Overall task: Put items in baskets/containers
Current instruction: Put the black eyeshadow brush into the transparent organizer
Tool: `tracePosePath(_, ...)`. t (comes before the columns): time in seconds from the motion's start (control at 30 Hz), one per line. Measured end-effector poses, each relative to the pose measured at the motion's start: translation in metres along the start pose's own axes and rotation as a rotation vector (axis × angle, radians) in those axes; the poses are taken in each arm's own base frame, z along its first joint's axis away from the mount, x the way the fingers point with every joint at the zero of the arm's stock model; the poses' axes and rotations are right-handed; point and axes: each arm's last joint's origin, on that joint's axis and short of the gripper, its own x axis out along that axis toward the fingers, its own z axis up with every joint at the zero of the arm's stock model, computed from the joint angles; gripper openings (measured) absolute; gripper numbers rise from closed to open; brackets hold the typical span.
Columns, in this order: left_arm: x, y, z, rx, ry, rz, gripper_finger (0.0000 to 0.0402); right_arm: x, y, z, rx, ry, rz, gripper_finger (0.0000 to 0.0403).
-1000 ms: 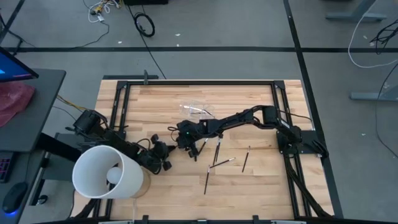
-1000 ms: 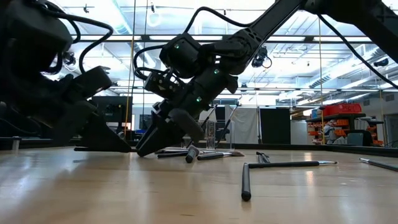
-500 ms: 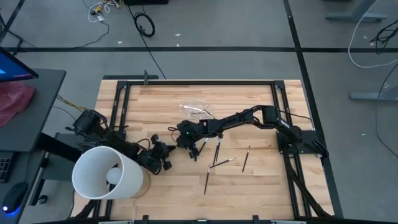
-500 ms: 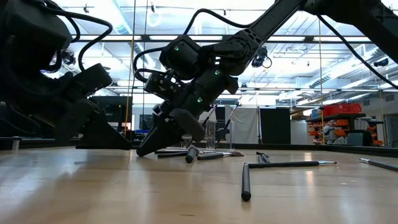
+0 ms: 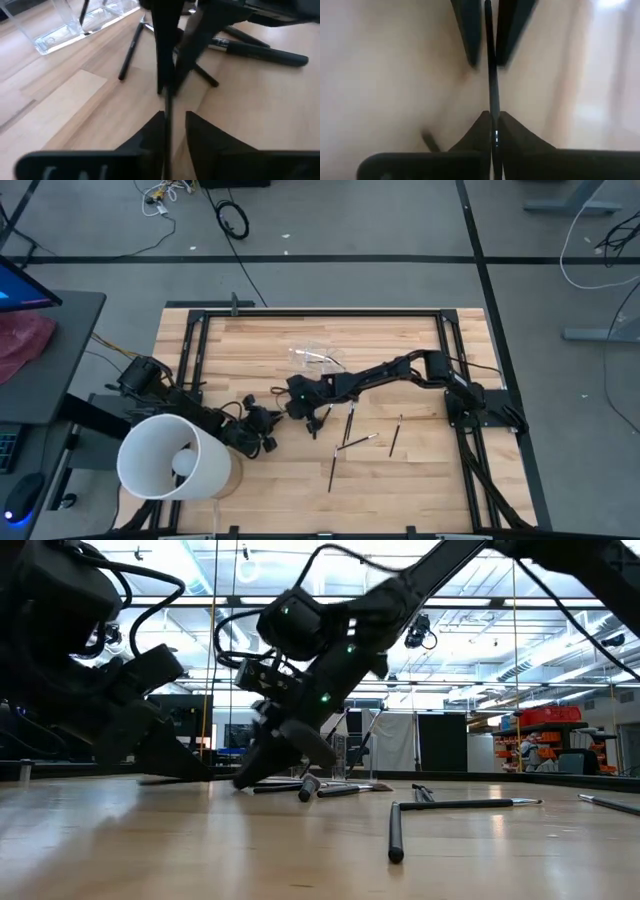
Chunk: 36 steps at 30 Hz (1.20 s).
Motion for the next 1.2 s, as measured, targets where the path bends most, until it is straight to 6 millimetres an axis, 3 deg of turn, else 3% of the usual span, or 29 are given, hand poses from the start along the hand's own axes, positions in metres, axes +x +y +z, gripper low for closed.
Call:
tracePosePath(0.23, -0.015, -0.004, 0.017, 0.010, -0.081, -0.021, 0.0135, -0.030, 0.018, 0.010, -0.174, 0.285, -0.170, 0.0015)
tracePosePath(0.43, -0.028, -0.003, 0.033, 0.011, -0.151, -0.012, 0.0144, -0.062, 0.021, 0.027, -0.335, 0.425, -0.394, 0.0016)
tracePosePath(0.6, -0.028, -0.001, 0.031, 0.037, -0.132, 0.001, 0.0139, -0.101, 0.006, 0.041, -0.442, 0.551, -0.610, 0.0016)
tracePosePath(0.73, -0.027, 0.001, 0.028, 0.036, -0.109, 0.017, 0.0138, -0.126, -0.018, 0.037, -0.557, 0.691, -0.672, 0.0013)
tracePosePath(1.03, -0.015, 0.022, 0.016, 0.025, 0.038, 0.119, 0.0138, -0.118, -0.063, 0.002, -1.004, 0.934, -0.405, 0.0011)
tracePosePath(1.2, -0.011, 0.026, 0.015, -0.020, 0.081, 0.127, 0.0138, -0.113, -0.086, -0.005, -1.118, 0.958, -0.397, 0.0011)
